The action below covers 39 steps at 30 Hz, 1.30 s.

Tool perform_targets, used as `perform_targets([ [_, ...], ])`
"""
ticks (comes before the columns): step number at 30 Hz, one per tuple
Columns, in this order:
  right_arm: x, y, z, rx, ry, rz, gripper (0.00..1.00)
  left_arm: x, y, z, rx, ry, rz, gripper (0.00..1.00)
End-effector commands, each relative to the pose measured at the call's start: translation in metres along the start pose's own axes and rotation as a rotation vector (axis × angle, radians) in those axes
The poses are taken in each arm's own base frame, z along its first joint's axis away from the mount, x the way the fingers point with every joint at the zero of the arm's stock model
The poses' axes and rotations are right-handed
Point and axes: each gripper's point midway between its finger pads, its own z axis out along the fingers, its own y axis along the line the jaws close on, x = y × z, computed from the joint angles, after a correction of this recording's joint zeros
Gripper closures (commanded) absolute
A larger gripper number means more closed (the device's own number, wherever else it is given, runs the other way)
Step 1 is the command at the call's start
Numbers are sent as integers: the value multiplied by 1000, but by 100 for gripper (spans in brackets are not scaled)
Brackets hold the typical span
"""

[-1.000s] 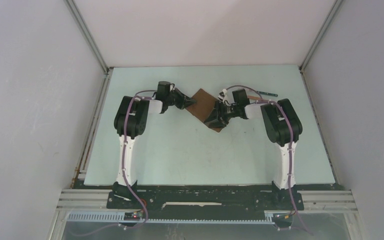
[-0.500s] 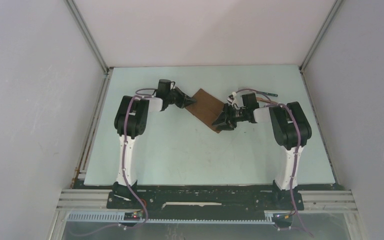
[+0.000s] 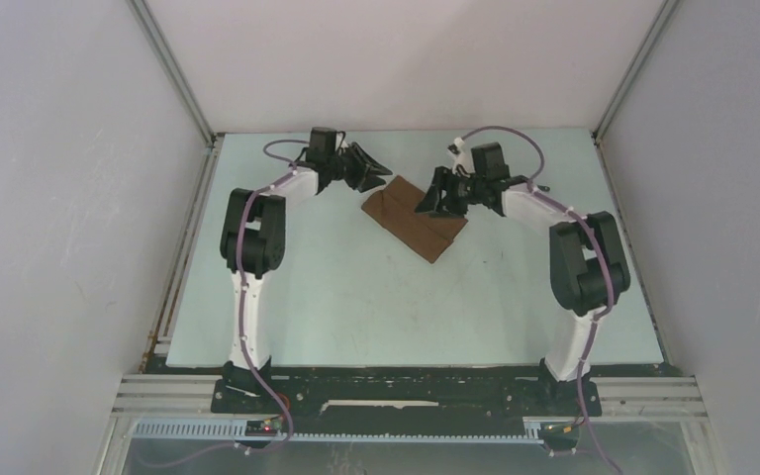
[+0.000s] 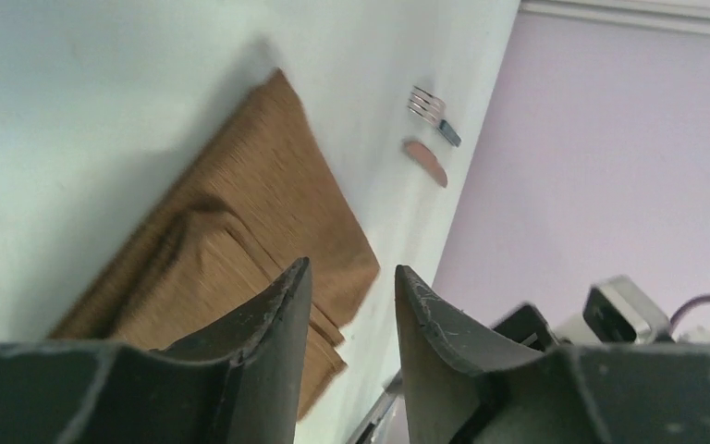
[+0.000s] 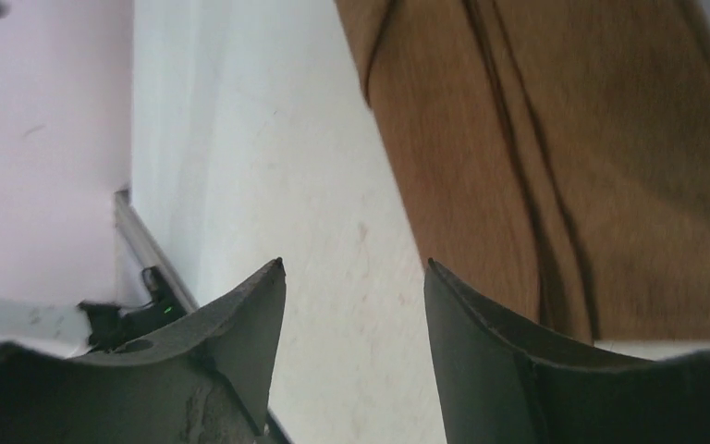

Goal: Fold the napkin into a case and place the utensils inside
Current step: Smooth out the 2/3-rectangle-folded napkin at the center of the board, then move the right arm to the center of the board with the 2/3-rectangle-folded napkin.

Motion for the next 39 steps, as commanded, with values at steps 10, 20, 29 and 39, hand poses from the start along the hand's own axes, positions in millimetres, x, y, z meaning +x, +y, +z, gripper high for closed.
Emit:
perform_targets([
  [10, -22, -19, 84, 416, 22, -281, 73, 55, -60, -132, 17, -59, 204, 55],
  [20, -4, -56, 107, 549, 76, -331, 85, 105, -19, -170, -19, -37, 220, 55],
  [29, 57, -53, 113, 500, 187, -270, 86, 130, -7, -191, -14, -34, 238, 55],
  [39, 120, 0, 107, 338, 203, -78, 87, 147, -3, -215, 6, -72, 262, 56],
])
